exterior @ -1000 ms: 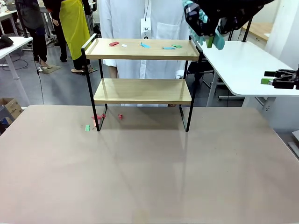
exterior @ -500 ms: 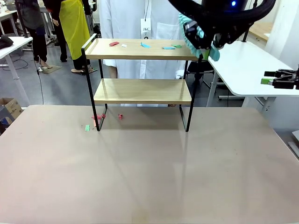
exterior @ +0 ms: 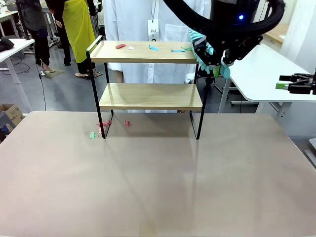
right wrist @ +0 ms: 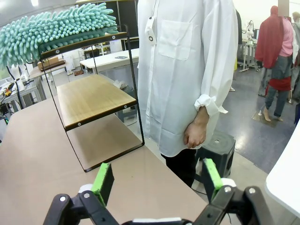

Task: Clean the shelf.
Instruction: Clean the specific section of the Shelf indicated by the human with the Duster.

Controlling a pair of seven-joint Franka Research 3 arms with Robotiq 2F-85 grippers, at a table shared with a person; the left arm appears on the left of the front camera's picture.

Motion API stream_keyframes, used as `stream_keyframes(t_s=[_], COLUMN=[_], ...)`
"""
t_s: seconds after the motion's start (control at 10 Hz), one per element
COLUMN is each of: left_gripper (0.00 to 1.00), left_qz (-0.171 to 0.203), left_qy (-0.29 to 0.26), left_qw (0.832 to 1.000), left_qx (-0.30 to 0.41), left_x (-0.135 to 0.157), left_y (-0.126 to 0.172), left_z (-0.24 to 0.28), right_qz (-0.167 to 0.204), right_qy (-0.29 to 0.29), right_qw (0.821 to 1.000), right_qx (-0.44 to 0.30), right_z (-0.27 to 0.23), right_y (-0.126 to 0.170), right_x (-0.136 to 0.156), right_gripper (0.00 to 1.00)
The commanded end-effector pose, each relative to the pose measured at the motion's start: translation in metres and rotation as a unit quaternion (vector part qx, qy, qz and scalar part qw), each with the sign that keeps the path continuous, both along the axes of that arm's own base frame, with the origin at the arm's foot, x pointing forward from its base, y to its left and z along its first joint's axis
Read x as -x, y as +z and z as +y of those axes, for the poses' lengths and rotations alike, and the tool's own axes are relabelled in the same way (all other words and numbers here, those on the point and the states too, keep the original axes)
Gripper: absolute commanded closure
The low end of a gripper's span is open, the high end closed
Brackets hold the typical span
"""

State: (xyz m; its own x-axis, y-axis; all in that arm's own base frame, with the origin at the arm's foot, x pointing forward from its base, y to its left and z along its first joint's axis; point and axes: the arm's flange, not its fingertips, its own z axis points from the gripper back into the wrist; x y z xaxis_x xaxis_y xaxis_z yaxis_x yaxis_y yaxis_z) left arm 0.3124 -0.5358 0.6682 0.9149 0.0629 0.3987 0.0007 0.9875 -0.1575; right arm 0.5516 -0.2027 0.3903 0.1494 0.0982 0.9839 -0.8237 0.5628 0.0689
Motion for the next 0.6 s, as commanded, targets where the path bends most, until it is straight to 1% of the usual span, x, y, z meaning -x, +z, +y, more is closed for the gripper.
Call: stream_keyframes(t_s=[0.0, 0.1, 0.5], left_gripper=[0.87, 0.87, 0.87], left_qz=[-0.003, 0.000, 0.054], left_qy=[-0.007, 0.000, 0.012], left_qw=[1.000, 1.000, 0.997], left_qx=[0.003, 0.000, -0.045], left_x=[0.004, 0.000, -0.031], left_y=[-0.002, 0.000, 0.003], left_z=[-0.005, 0.000, 0.046], right_qz=[-0.002, -0.002, -0.002], right_qy=[0.001, 0.001, 0.001], right_qw=[1.000, 1.000, 1.000], right_qx=[0.001, 0.001, 0.001], right_z=[0.002, 0.002, 0.002], right_y=[0.003, 0.003, 0.003], right_x=[0.000, 0.000, 0.000], right_gripper=[0.00, 0.00, 0.00])
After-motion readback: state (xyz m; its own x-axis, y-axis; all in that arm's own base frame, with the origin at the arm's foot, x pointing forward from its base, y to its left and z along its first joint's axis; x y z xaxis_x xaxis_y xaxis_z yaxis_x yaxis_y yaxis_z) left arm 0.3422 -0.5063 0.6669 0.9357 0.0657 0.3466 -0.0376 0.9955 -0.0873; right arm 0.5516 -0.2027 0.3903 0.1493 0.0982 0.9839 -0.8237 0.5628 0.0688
